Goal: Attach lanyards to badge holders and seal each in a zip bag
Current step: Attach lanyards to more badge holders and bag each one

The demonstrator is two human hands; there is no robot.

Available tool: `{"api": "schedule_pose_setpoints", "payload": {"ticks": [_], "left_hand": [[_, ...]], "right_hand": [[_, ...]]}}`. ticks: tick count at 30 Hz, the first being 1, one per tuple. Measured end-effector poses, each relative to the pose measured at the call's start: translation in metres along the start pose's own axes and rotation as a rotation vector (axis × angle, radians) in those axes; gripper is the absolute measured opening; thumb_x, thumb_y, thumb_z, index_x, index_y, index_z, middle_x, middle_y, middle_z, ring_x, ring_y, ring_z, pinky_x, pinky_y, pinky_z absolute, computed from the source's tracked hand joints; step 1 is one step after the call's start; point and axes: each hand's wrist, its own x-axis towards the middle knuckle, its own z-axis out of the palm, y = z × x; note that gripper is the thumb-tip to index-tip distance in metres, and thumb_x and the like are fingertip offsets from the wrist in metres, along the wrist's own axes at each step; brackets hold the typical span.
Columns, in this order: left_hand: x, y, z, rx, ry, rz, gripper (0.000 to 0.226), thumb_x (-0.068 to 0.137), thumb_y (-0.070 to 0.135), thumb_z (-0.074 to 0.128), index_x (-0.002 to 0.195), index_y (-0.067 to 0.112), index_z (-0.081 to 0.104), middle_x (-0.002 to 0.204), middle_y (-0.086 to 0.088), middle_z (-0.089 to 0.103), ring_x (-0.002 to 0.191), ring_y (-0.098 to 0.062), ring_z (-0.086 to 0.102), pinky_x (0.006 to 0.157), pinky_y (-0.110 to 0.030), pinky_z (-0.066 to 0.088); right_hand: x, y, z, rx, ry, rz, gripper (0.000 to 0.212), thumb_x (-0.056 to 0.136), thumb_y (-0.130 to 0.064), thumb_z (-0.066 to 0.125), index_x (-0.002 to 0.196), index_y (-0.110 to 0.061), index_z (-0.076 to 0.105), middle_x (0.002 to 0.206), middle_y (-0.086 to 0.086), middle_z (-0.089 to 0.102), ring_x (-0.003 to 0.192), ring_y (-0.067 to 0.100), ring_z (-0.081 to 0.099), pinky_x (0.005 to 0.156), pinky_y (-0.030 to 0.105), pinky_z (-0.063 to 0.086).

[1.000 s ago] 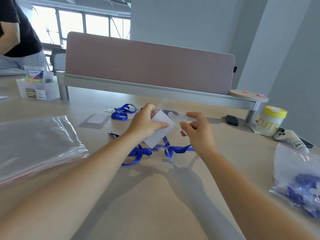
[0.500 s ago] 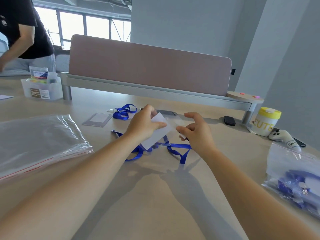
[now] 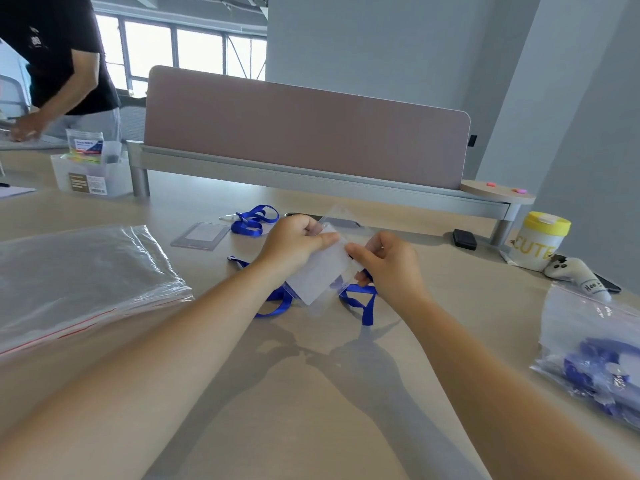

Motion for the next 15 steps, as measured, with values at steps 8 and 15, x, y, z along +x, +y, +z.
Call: {"api": "schedule_pose_setpoints", "payload": {"ticks": [8,15], "left_hand": [[-0.0049,0.0029,-0.0067,-0.109,-0.053,-0.094,0.021,0.083,0.033,0.062,0.076,0.014,0.054,0.088,-0.008,0.062,0.084,-0.031,0.059,0.072,-0.037,0.051],[-0.0008,0.0024,-0.0092,-0.060,-0.042,-0.065,0.024,0.087,0.035,0.055,0.070,0.019,0.050,0.075,0.002,0.057,0.070,-0.020,0.054,0.056,-0.022,0.041]], "right_hand": [[-0.0029,-0.0062,0.0061,-0.020,0.025,-0.045,0.032,0.081,-0.031,0.062,0.063,-0.017,0.040,0.058,0.003,0.055,0.050,0.015,0.052,0.061,0.031,0.050],[-0.0021,-0.0089,0.0064,-0.028,-0.041,-0.038,0.029,0.081,-0.030,0.062,0.067,-0.020,0.039,0.065,0.001,0.057,0.054,0.011,0.054,0.056,0.022,0.047]]}}
